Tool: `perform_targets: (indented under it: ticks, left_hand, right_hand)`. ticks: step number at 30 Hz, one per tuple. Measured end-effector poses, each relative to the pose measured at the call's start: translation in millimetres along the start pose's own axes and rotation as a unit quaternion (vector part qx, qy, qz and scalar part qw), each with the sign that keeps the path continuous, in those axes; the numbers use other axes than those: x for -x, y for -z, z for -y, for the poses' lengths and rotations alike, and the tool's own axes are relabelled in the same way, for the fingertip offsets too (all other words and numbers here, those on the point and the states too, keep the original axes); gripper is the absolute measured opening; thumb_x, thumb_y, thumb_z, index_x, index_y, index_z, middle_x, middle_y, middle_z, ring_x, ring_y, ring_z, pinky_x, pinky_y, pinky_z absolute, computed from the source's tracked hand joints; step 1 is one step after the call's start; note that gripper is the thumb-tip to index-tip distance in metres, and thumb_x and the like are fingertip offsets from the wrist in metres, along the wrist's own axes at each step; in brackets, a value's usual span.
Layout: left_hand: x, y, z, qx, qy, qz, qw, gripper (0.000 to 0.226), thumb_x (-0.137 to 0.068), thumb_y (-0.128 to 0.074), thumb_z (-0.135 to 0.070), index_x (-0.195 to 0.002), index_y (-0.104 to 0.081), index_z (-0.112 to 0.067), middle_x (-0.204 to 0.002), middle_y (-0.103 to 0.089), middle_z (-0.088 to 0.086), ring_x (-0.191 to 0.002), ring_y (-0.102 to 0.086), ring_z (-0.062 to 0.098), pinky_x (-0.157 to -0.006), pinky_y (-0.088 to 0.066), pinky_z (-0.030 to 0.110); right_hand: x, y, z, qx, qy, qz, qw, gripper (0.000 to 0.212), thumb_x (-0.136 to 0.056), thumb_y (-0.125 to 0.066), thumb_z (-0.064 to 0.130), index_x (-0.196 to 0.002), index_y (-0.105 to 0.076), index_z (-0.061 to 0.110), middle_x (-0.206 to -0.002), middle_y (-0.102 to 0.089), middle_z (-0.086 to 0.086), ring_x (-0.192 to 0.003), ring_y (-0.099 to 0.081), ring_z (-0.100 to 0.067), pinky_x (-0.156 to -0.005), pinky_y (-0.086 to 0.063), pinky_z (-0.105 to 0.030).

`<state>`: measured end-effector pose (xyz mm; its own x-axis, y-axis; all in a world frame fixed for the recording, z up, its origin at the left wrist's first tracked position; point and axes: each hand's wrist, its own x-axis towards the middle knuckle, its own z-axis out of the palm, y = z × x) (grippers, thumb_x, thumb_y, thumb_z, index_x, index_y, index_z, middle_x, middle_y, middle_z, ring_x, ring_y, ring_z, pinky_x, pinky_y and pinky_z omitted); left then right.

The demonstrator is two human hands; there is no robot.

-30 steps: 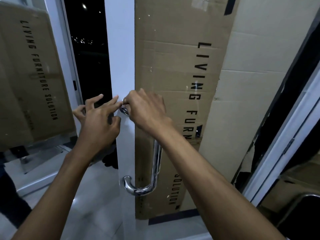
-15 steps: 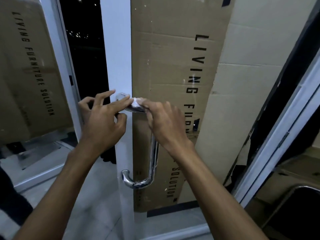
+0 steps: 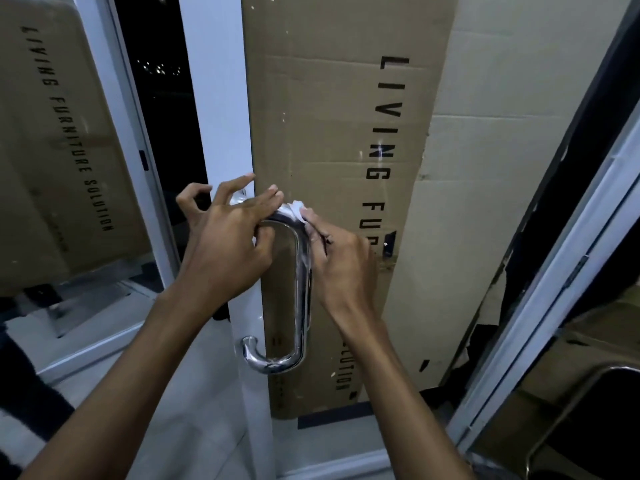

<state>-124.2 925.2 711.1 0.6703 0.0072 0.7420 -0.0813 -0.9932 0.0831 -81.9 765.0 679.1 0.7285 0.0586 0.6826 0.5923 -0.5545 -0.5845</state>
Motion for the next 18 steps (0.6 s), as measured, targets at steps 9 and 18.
perform_targets:
  ticks: [9, 18]
  left_hand:
    - [-3, 2, -19, 0.021, 0.066, -0.011, 0.997, 0.049, -0.09, -0.047, -0.024, -0.133, -0.069, -0.028, -0.134, -0.07, -0.011, -0.143, -0.039, 0.015, -0.115, -0.031, 0.065]
    - [-4, 0, -43, -0.048, 0.116, -0.014, 0.992, 0.053, -0.087, -0.041, -0.023, -0.131, -0.072, -0.029, -0.132, -0.07, -0.013, -0.141, -0.046, 0.016, -0.12, -0.018, 0.059]
  right_hand:
    - [0, -5, -19, -0.071, -0.047, 0.015, 0.996, 0.034, -0.104, -0.061, 0.031, -0.135, -0.063, 0.044, -0.111, -0.077, 0.011, -0.076, -0.073, -0.011, -0.054, -0.05, -0.026]
    - [1, -9, -34, -0.149, -0.075, 0.058, 0.984, 0.035, -0.103, -0.058, 0.04, -0.137, -0.059, 0.048, -0.109, -0.079, 0.004, -0.087, -0.076, -0.019, -0.071, -0.061, -0.04]
